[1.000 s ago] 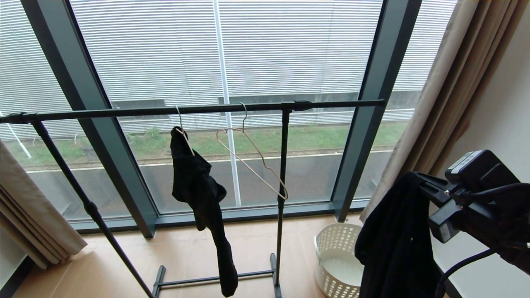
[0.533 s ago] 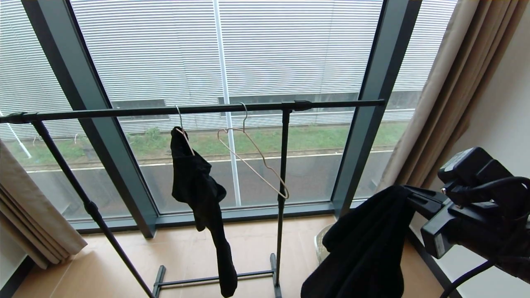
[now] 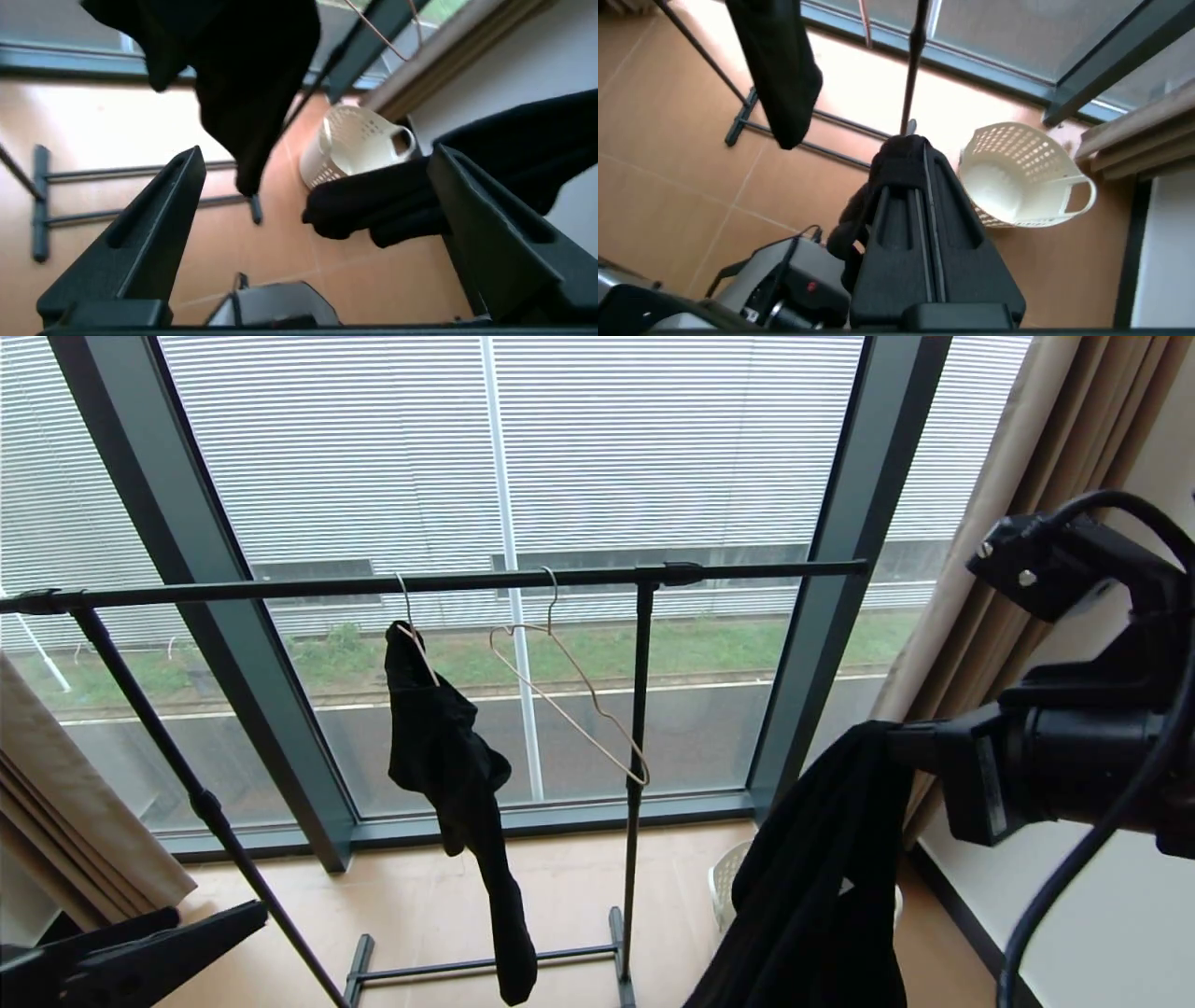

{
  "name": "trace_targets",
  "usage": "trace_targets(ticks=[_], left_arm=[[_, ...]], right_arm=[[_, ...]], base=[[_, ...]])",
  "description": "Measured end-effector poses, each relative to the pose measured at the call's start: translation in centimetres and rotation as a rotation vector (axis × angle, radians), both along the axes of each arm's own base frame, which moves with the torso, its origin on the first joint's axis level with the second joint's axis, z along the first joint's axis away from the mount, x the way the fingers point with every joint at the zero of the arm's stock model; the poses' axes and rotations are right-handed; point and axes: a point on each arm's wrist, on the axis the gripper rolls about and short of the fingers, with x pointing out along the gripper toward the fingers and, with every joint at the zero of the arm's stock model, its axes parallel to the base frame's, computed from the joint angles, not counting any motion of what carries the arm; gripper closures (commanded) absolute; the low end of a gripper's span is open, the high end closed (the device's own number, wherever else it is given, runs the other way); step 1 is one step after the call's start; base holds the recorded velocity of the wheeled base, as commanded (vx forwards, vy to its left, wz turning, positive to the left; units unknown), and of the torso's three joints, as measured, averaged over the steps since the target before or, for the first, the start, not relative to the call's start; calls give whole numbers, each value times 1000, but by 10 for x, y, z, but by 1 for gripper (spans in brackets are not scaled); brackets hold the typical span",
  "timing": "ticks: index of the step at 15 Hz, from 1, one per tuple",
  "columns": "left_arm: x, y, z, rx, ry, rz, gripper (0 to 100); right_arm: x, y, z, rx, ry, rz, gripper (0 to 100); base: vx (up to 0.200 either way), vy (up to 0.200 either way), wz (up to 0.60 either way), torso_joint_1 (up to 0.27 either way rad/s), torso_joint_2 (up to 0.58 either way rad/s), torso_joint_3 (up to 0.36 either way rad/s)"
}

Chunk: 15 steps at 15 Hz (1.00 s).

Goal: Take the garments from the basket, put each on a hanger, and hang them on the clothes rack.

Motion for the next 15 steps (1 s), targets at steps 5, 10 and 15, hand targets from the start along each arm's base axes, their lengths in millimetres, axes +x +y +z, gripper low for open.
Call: trace_targets(ticks=[5,10,15], left_arm=[[52,-62,3,7,192,-240,0],[76,-119,-12,60,251,-387,0],[82,-182,-29,176,252,-421,0]], right_arm=[[24,36,-7,35,15,9,100],[35,58,-10,28,12,10,100],[41,77,-6,42,-5,24,100]], base=[[0,0,0,0,0,0],[0,0,0,0,0,0],[0,0,0,0,0,0]])
